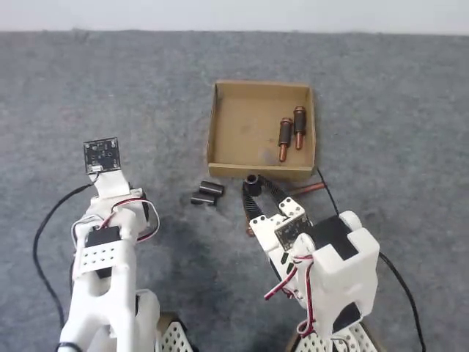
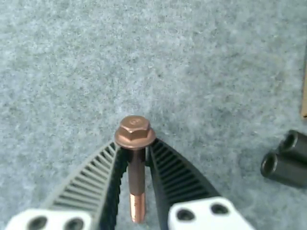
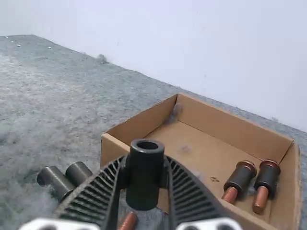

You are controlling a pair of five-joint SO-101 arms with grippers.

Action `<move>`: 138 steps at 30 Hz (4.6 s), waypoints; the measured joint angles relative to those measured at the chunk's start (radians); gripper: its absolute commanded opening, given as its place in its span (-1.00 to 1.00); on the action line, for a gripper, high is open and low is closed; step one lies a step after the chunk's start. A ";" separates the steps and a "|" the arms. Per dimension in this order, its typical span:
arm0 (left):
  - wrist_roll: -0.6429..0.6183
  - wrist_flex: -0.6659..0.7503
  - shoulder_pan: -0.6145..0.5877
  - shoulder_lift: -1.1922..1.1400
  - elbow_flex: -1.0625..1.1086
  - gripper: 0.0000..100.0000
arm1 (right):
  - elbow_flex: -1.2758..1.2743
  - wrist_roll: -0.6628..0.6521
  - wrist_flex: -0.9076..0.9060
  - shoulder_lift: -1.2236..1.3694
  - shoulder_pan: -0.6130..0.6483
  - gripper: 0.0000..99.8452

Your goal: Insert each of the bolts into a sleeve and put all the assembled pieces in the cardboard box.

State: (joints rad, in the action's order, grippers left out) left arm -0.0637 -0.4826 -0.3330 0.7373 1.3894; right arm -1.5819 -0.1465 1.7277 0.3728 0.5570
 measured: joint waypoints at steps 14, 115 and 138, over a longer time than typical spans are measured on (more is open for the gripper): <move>0.000 0.000 0.000 0.000 0.000 -0.98 | 0.000 0.000 0.000 0.000 0.227 -0.99; -0.259 0.255 0.730 0.802 0.272 -0.98 | -0.011 0.000 0.000 -0.044 0.101 -0.99; -0.261 0.345 0.698 0.802 0.304 -0.98 | -0.012 0.000 0.000 -0.051 0.101 -0.99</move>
State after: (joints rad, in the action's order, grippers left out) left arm -0.3245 -0.1373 0.3652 1.5397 1.6932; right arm -1.5942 -0.1465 1.7277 0.3222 0.6582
